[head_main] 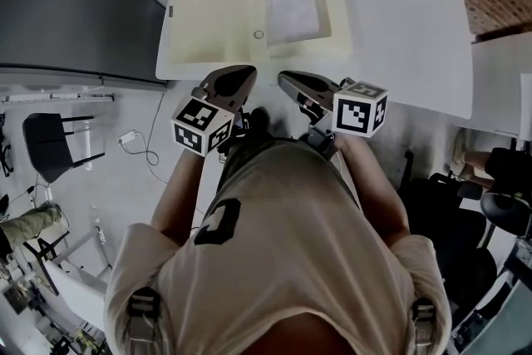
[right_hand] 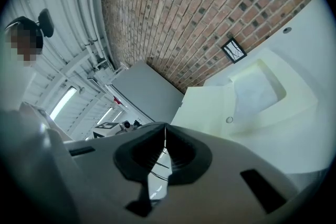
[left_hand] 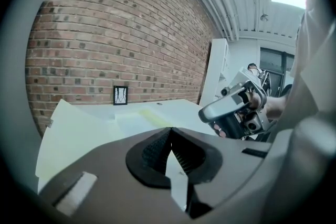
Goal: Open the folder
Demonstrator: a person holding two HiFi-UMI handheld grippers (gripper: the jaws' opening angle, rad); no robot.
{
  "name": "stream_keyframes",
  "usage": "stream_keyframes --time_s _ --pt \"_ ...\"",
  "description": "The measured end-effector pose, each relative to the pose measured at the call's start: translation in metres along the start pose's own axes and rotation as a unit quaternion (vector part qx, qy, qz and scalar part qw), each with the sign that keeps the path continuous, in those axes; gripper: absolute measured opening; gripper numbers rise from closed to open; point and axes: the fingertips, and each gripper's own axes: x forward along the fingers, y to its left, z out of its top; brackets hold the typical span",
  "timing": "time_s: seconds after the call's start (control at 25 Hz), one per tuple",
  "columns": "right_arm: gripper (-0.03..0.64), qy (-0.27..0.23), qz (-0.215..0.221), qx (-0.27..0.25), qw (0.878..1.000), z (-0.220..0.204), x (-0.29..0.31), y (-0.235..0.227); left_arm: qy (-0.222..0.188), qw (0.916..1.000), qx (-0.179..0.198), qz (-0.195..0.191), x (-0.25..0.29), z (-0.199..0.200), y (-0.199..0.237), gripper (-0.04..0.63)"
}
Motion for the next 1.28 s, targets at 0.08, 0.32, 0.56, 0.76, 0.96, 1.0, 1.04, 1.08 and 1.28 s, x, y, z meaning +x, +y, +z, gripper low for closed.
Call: stream_keyframes --time_s 0.08,0.32,0.56,0.76,0.96,1.0,1.04,1.08,1.28 --pt "0.008 -0.006 -0.005 0.003 1.000 -0.001 -0.014 -0.004 -0.001 0.9999 0.012 0.006 0.002 0.006 -0.007 0.005" --pt "0.008 -0.022 -0.012 0.013 1.000 -0.005 -0.053 -0.013 -0.004 0.9996 0.023 0.015 0.014 0.014 -0.033 0.005" --pt "0.008 -0.019 -0.004 0.009 1.000 -0.010 -0.080 -0.017 0.000 0.9982 0.043 0.041 0.019 0.014 -0.052 0.005" --pt "0.008 -0.008 0.003 0.016 1.000 -0.014 -0.083 -0.020 0.001 0.9979 0.033 0.056 0.017 0.010 -0.055 0.005" --pt "0.008 0.011 0.008 0.013 1.000 -0.016 -0.064 -0.018 0.003 0.9970 0.025 0.073 0.003 0.001 -0.036 0.005" --pt "0.008 0.014 0.010 0.013 1.000 -0.016 -0.058 -0.017 0.004 0.9968 0.022 0.076 -0.001 -0.001 -0.030 0.005" --pt "0.008 0.017 0.011 0.011 1.000 -0.015 -0.051 -0.016 0.005 0.9967 0.018 0.079 -0.004 -0.004 -0.023 0.005" --pt "0.008 0.021 0.010 0.010 1.000 -0.014 -0.044 -0.015 0.007 0.9965 0.015 0.082 -0.008 -0.006 -0.016 0.005" --pt "0.008 0.037 0.004 0.004 0.999 -0.011 -0.001 -0.012 0.001 0.9956 0.004 0.094 -0.028 -0.008 0.031 0.005"
